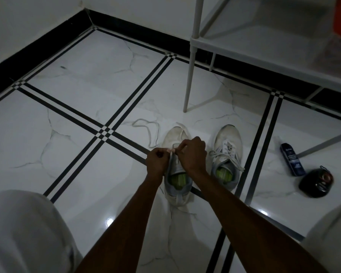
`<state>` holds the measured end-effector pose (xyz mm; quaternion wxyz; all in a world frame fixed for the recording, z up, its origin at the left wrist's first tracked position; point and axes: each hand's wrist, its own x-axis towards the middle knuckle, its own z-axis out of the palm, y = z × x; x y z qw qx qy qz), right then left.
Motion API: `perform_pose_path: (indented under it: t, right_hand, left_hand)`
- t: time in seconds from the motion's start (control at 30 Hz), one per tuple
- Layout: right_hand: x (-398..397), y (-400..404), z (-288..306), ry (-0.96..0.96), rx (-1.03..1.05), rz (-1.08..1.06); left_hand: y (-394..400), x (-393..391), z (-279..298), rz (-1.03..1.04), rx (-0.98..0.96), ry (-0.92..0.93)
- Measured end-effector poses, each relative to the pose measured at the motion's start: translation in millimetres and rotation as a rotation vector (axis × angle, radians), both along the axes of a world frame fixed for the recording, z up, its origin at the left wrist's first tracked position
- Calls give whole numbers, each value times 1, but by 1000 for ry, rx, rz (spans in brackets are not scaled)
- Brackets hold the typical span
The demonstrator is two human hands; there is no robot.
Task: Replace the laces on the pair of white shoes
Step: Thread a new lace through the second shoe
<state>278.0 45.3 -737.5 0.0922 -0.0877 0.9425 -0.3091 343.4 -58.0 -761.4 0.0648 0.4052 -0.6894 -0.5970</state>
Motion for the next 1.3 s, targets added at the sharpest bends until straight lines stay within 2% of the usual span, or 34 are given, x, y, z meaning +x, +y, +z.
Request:
perform_pose_path:
  t: [0.1, 0.2, 0.3, 0.43, 0.5, 0.57, 0.6, 0.67, 0.7, 0.77, 0.8, 0.87, 1.0, 1.03, 1.1, 1.23, 1.3]
  right_hand:
    - [-5, 0, 6, -232, 1, 136]
    - [-10, 2, 6, -419, -102, 121]
    - [-9, 9, -1, -378, -184, 94]
    - [-7, 12, -9, -311, -234, 107]
    - [-6, 11, -12, -273, -255, 123]
    - [-5, 10, -16, -250, -292, 123]
    - [-5, 10, -19, -218, -301, 132]
    - [-4, 8, -27, -160, -300, 156]
    - [-4, 6, -31, -154, -296, 159]
    - [-6, 3, -38, -167, -288, 166]
    - [-6, 3, -40, -172, -289, 167]
    - [-8, 4, -45, -168, -299, 164]
    - [-6, 5, -49, -169, -331, 170]
    - [-6, 4, -51, -188, -332, 160]
    - [-7, 6, -52, -206, -315, 131]
    - [-12, 14, -55, -213, -275, 113]
    - [-13, 13, -56, -216, -268, 114]
  left_hand:
    - [2, -2, -3, -17, -57, -11]
    - [3, -5, 0, -51, -88, -14]
    - [-2, -8, 0, -38, -72, -68]
    - [-47, 7, -1, 307, -64, -200]
    - [-75, 21, -3, 397, -146, -291]
    - [-77, 27, -4, 382, -354, -301]
    - [-66, 26, 1, 336, -435, -246]
    - [-38, 19, -1, 109, -655, -69]
    - [-25, 14, -1, -23, -698, 20]
    - [-11, 7, -3, -220, -677, 109]
    - [-9, 6, -6, -245, -628, 131]
    - [-13, 4, -8, -219, -563, 117]
    - [-25, 6, -7, -287, -530, -40]
    - [-30, 8, -6, -268, -555, -65]
    - [-58, 18, -7, -90, -550, -143]
    - [-120, 43, 5, 506, -466, -550]
    - [-106, 43, 16, 462, -619, -567]
